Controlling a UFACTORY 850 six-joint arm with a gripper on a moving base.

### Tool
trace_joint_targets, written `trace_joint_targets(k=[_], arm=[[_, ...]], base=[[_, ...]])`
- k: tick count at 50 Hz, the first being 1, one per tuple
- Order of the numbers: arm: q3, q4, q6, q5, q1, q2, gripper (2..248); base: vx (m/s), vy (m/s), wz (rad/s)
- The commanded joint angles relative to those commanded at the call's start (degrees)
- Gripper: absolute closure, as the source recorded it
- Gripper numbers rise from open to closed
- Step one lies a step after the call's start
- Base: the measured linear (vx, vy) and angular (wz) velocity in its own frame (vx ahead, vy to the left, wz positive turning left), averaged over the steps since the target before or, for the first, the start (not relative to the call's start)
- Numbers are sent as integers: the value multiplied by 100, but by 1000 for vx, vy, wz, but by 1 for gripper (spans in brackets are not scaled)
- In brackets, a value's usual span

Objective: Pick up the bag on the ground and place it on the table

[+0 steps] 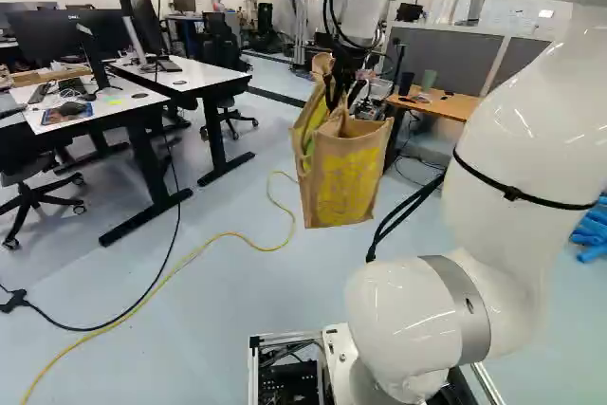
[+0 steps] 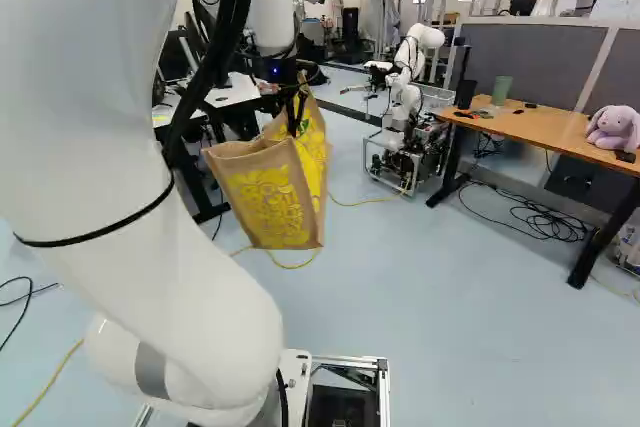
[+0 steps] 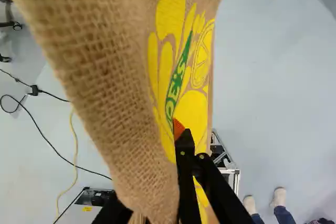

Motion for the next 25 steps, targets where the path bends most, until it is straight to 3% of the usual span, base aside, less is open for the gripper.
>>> trace_joint_targets(k=[25], arm=[[-383, 0, 0, -477, -58, 69, 229]], base=[[0, 0, 0]])
